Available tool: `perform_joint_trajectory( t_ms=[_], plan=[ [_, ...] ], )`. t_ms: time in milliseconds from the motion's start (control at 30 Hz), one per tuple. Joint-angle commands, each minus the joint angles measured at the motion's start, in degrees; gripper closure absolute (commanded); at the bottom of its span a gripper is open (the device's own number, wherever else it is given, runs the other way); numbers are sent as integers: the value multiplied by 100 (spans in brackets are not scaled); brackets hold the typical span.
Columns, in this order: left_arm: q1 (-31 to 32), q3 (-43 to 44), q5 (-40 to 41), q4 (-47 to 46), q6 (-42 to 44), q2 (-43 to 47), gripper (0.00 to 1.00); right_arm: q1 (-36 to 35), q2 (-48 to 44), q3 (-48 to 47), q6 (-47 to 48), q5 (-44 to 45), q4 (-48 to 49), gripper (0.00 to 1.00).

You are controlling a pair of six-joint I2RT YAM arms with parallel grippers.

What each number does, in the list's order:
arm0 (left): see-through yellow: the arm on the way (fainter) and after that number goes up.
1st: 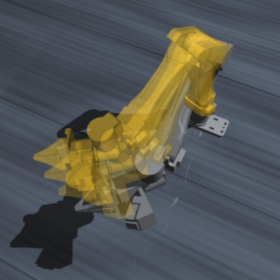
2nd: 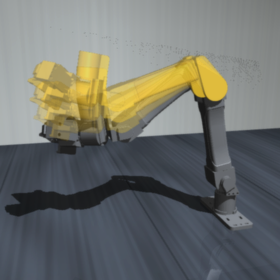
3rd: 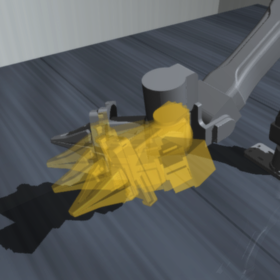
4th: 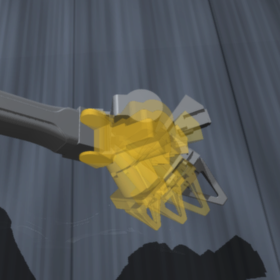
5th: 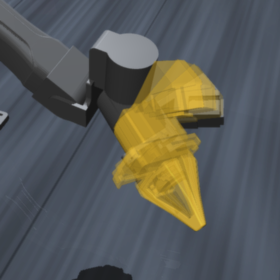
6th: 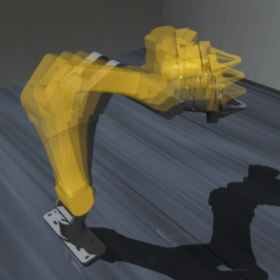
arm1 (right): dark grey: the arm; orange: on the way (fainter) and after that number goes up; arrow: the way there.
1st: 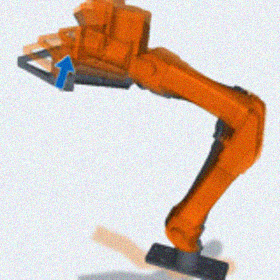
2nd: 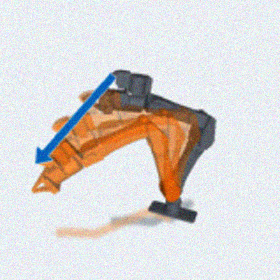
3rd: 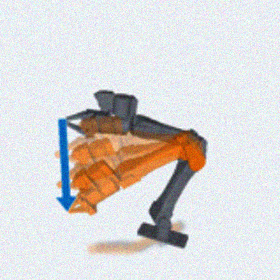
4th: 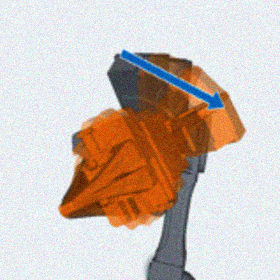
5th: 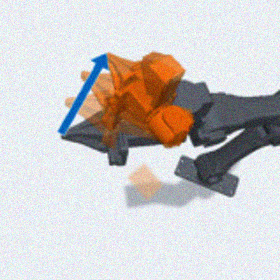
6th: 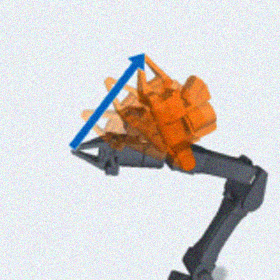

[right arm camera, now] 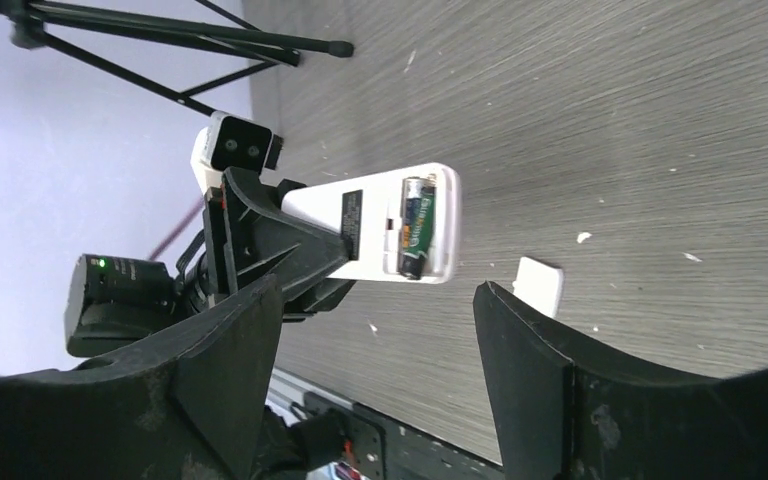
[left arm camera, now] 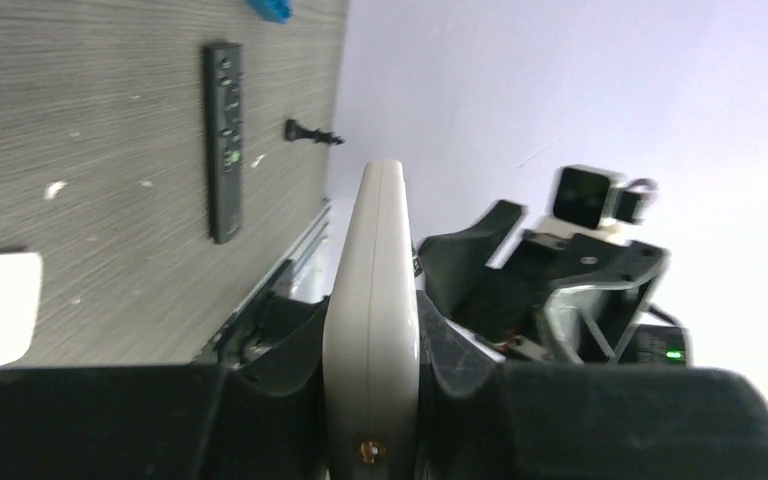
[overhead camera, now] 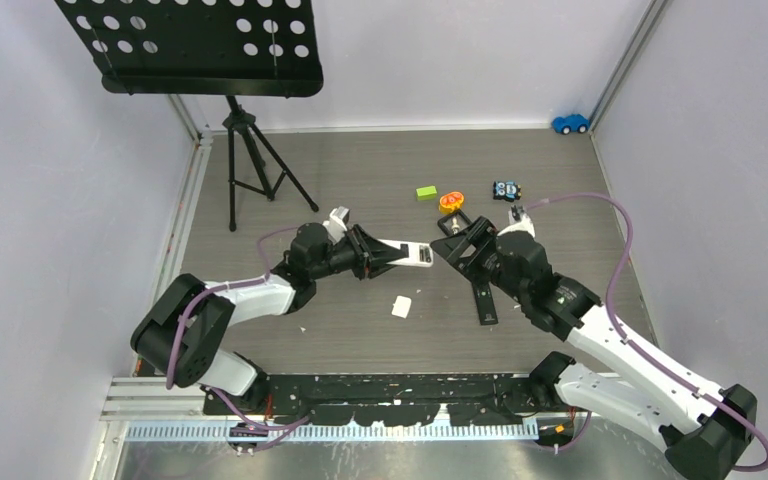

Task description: Load the batteries into the remote control

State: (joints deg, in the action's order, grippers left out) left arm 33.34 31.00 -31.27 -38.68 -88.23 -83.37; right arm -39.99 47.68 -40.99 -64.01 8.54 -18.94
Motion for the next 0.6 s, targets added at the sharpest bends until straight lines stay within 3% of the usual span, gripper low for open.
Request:
perform_joint_trajectory(
  t_ms=[0, 300, 567],
  plan=[
    [-6, 18, 146, -1596, -1234, 188, 100, 17, -303, 526, -760, 1, 1337, 25],
    [-5, 22, 242, -1408, -1285, 551, 100, 17, -525, 1075, -1176, -29, 2459, 24],
    [-8, 65, 234, -1410, -1293, 581, 100, 17, -498, 1143, -1271, -49, 2765, 23]
  ],
)
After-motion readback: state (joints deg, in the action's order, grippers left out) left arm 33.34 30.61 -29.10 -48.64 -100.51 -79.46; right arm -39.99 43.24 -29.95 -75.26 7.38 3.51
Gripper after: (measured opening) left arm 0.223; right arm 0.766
